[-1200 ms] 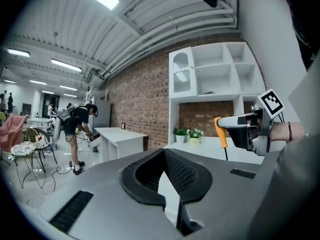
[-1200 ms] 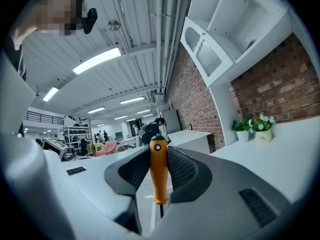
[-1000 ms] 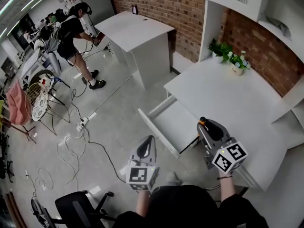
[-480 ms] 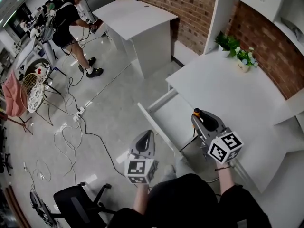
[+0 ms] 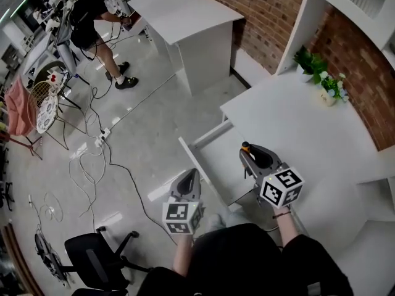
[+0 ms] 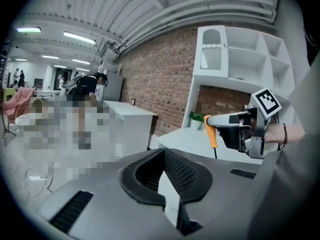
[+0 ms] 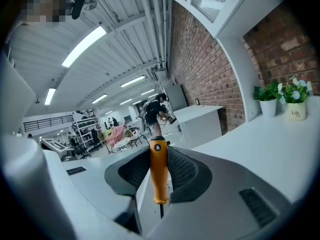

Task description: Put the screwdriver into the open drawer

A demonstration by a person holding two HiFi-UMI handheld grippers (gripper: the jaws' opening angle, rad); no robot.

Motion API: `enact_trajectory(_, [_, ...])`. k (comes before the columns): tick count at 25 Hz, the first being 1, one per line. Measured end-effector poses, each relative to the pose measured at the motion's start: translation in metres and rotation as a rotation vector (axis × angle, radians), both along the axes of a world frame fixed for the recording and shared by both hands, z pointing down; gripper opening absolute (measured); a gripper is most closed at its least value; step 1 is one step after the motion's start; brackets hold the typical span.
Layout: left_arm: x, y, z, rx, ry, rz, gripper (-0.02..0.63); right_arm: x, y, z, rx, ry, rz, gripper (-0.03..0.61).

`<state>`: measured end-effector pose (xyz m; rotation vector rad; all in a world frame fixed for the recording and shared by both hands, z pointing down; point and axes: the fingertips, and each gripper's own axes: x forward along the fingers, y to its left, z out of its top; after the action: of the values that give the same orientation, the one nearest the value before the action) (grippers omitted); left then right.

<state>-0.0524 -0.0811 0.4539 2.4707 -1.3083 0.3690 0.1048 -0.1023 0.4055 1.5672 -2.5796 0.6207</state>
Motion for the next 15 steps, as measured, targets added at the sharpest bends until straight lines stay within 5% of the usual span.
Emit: enact_trajectory(15, [0.002, -0.026, 0.052, -0.14, -0.037, -0.117, 0.008, -0.028, -0.055, 0.086, -0.192, 0.043, -0.154, 0.114])
